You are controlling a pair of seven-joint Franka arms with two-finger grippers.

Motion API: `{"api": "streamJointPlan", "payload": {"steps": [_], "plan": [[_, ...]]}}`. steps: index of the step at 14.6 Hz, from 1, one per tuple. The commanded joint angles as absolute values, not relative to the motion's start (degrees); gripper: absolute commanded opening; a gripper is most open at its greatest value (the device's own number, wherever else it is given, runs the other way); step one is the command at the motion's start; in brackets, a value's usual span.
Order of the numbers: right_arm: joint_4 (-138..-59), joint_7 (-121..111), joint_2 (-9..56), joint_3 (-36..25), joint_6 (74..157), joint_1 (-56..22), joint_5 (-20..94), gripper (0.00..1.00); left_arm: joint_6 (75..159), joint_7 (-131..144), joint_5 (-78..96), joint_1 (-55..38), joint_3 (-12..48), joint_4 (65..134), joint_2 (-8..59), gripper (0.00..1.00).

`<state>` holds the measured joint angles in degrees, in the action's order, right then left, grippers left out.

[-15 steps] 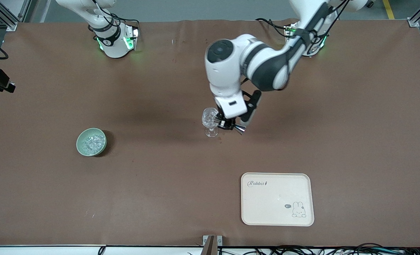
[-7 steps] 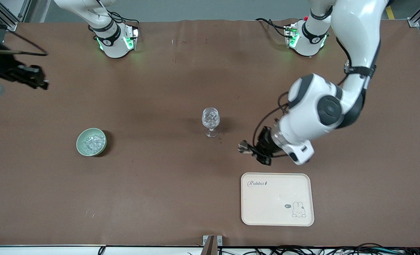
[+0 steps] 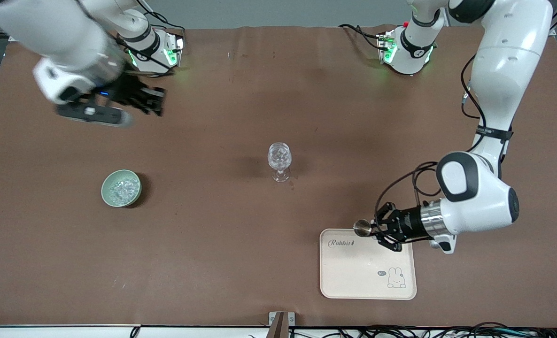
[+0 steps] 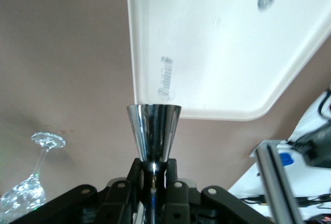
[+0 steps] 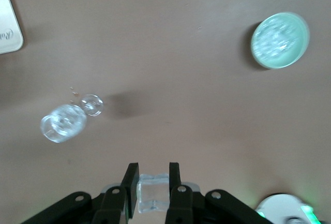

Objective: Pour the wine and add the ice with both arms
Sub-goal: 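Move the left gripper's jigger to the tray while the right gripper brings ice, then open the right gripper above the wine glass to drop the ice cube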

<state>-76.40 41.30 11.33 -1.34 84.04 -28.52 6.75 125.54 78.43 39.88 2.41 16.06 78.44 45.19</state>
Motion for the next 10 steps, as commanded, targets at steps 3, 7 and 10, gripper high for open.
{"api": "streamJointPlan", "payload": {"steps": [3, 7, 10], "plan": [[-75.32, 56.75, 20.28, -2.11, 94.2, -37.34, 7.56, 0.0, 125.69, 68.84, 53.22, 7.11, 16.96, 76.12, 52.9, 0.01], [-73.05, 65.02, 26.97, -2.29, 101.68, -41.57, 7.12, 0.0, 125.6, 68.2, 61.16, 7.29, 16.96, 74.36, 56.59, 0.01], [-69.79, 69.77, 31.63, -2.29, 101.95, -43.32, 6.95, 0.0, 125.6, 64.96, 64.59, 7.38, 16.96, 73.31, 59.14, 0.01]]}}
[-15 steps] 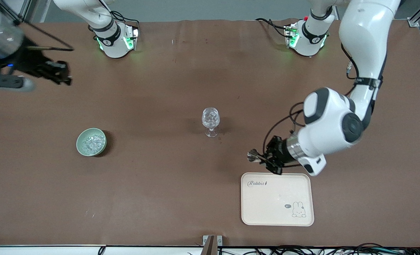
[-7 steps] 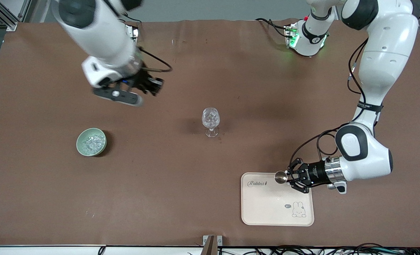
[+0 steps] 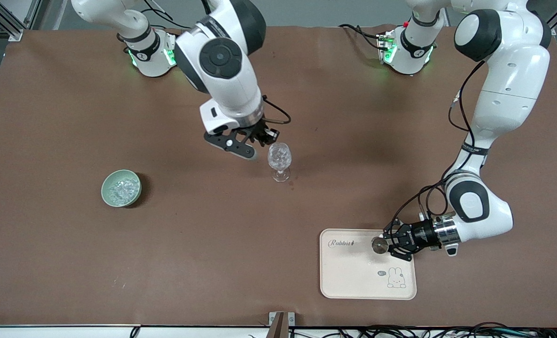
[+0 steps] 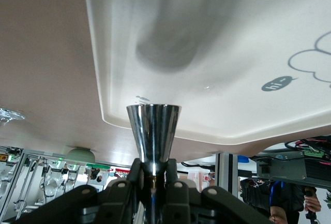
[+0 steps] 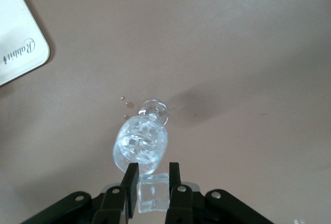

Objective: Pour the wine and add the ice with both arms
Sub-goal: 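Open the right gripper above the wine glass to drop the ice cube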

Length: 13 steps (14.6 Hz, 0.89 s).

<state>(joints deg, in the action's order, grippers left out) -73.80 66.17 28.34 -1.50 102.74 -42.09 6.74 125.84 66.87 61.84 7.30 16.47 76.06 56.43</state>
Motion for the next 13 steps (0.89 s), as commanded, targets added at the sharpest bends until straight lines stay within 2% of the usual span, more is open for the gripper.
{"api": "streamJointPlan", "payload": {"steps": [1, 6, 8, 11, 13], "plan": [[-69.52, 70.13, 32.68, -2.37, 102.04, -44.29, 6.77, 0.0, 125.51, 64.86, 65.9, 7.64, 16.79, 71.91, 60.46, 0.01], [-69.52, 72.07, 35.06, -2.29, 103.27, -45.53, 6.86, 0.01, 125.51, 60.91, 66.36, 7.73, 16.79, 71.54, 61.35, 0.03], [-69.52, 72.51, 35.07, -2.29, 103.27, -45.61, 7.03, 0.01, 125.51, 59.77, 66.36, 7.82, 16.79, 71.81, 61.35, 0.11], [-69.61, 72.68, 35.5, -2.29, 103.27, -45.79, 7.21, 0.02, 125.33, 59.15, 66.36, 8.17, 16.7, 72.07, 61.0, 0.29], [-69.52, 72.69, 35.77, -2.29, 103.27, -45.88, 7.12, 0.03, 125.07, 59.06, 66.1, 8.61, 16.7, 72.25, 60.82, 0.35]]}}
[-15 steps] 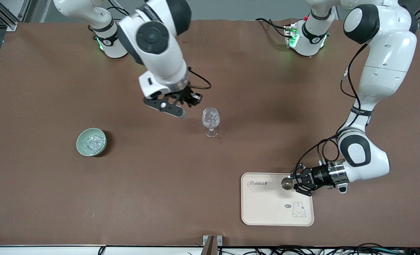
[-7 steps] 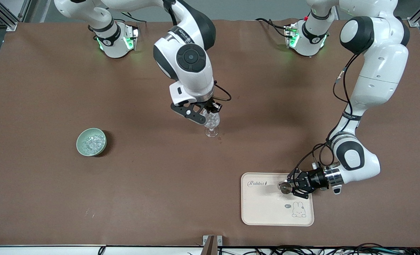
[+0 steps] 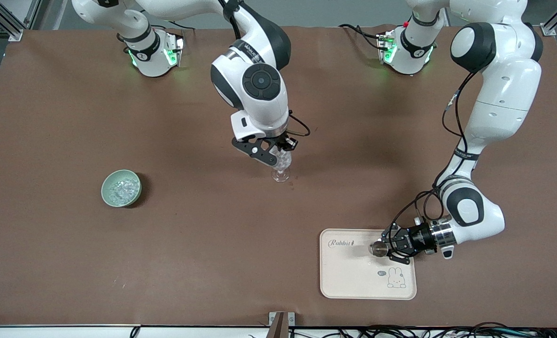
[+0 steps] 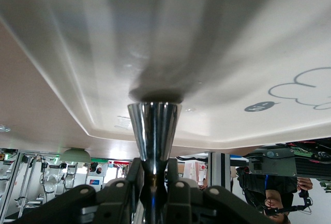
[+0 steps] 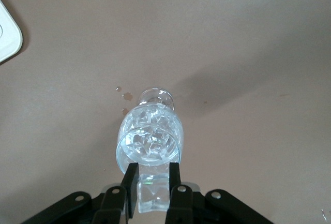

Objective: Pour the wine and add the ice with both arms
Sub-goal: 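Open the right gripper above the wine glass to drop the ice cube, then release the jigger on the tray with the left gripper while the right gripper rises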

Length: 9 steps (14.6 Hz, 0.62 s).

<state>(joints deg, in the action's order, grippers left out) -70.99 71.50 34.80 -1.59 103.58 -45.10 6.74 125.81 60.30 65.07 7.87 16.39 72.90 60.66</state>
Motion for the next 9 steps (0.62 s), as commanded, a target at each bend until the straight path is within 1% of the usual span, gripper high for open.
{"api": "streamJointPlan", "payload": {"steps": [1, 2, 4, 6, 7, 8, 9], "plan": [[-69.52, 72.69, 35.77, -2.29, 103.27, -45.88, 7.12, 0.04, 125.07, 58.98, 66.01, 8.61, 16.7, 72.25, 60.73, 0.4], [-69.52, 72.69, 35.77, -2.29, 103.27, -45.88, 7.12, 0.06, 124.98, 58.97, 65.92, 8.61, 16.61, 72.25, 60.56, 0.45], [-69.61, 72.69, 35.77, -2.29, 103.27, -45.88, 7.21, 0.1, 124.98, 58.97, 65.66, 8.7, 16.61, 72.25, 60.38, 0.49], [-69.52, 72.69, 35.77, -2.29, 103.27, -45.88, 7.21, 0.16, 124.98, 58.97, 65.22, 8.7, 16.52, 72.25, 59.77, 0.56], [-69.61, 72.69, 35.77, -2.29, 103.27, -45.88, 7.21, 0.22, 124.28, 58.97, 64.0, 9.05, 16.52, 72.25, 59.42, 0.6], [-69.61, 72.77, 35.77, -2.29, 103.27, -45.97, 7.12, 0.3, 123.49, 58.97, 62.33, 9.05, 16.44, 72.25, 59.24, 0.63], [-69.61, 72.86, 35.77, -2.29, 103.27, -46.23, 7.12, 0.35, 123.49, 58.97, 60.23, 9.05, 16.44, 72.25, 58.89, 0.67]]}}
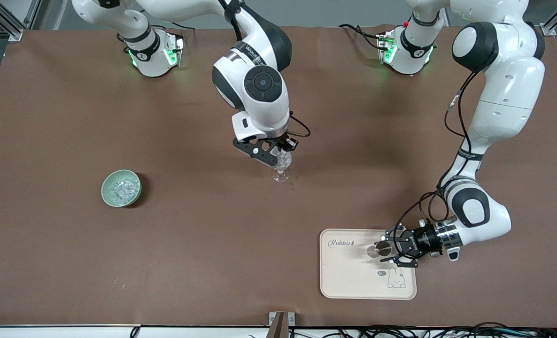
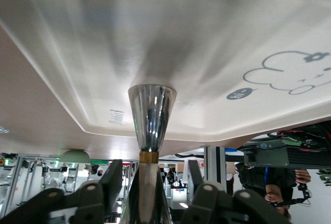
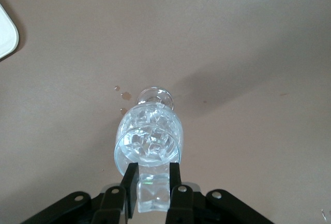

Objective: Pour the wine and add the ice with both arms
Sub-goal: 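Release the jigger on the tray with the left gripper while the right gripper rises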

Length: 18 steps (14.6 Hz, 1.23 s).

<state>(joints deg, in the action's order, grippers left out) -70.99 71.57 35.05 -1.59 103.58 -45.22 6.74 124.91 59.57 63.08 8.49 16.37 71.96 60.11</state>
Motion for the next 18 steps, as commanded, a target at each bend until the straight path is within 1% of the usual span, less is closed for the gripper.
{"api": "streamJointPlan", "payload": {"steps": [1, 2, 3, 4, 6, 8, 9, 11, 12, 14, 17, 18], "plan": [[-69.61, 73.04, 35.77, -2.29, 103.27, -46.32, 7.03, 0.4, 123.49, 58.97, 57.77, 9.14, 16.35, 72.25, 57.93, 0.73], [-69.61, 73.04, 35.77, -2.29, 103.27, -46.41, 7.03, 0.48, 123.4, 59.15, 54.09, 9.14, 16.35, 72.25, 56.96, 0.81], [-69.7, 73.04, 35.77, -2.29, 103.27, -46.49, 6.86, 0.7, 123.22, 59.32, 50.92, 9.14, 16.35, 72.51, 55.91, 1.0], [-69.61, 73.04, 35.77, -2.37, 103.18, -46.84, 6.68, 0.86, 122.7, 59.5, 48.02, 9.14, 16.35, 72.77, 55.03, 1.0], [-69.61, 72.78, 35.51, -2.55, 102.75, -46.67, 6.68, 1.0, 119.37, 59.5, 41.61, 10.01, 16.35, 72.6, 54.23, 1.0], [-69.52, 72.07, 34.63, -2.99, 101.78, -45.88, 6.59, 1.0, 117.17, 59.5, 36.85, 10.46, 16.87, 72.33, 53.18, 1.0], [-69.35, 70.94, 33.85, -3.25, 100.82, -45.44, 5.11, 1.0, 116.9, 59.41, 34.74, 10.2, 16.7, 72.25, 51.61, 1.0], [-69.26, 66.38, 29.03, -4.04, 100.72, -44.83, -1.29, 1.0, 116.72, 59.24, 26.76, 9.23, 16.96, 72.25, 48.97, 1.0], [-69.43, 61.92, 26.92, -4.3, 100.64, -42.91, -3.41, 1.0, 116.63, 59.06, 21.67, 8.45, 17.22, 72.25, 47.39, 1.0], [-69.61, 54.35, 22.61, -4.22, 99.41, -37.65, -3.78, 1.0, 115.41, 58.89, 11.3, 7.03, 18.98, 72.25, 43.87, 1.0], [-69.87, 42.76, 16.98, -4.31, 93.79, -28.86, -3.96, 1.0, 111.28, 54.34, -1.71, 7.03, 23.01, 72.51, 39.22, 1.0], [-69.96, 38.28, 15.31, -4.22, 92.3, -26.04, -3.96, 1.0, 108.75, 50.23, -5.59, 7.03, 23.72, 72.6, 37.02, 1.0]]}}
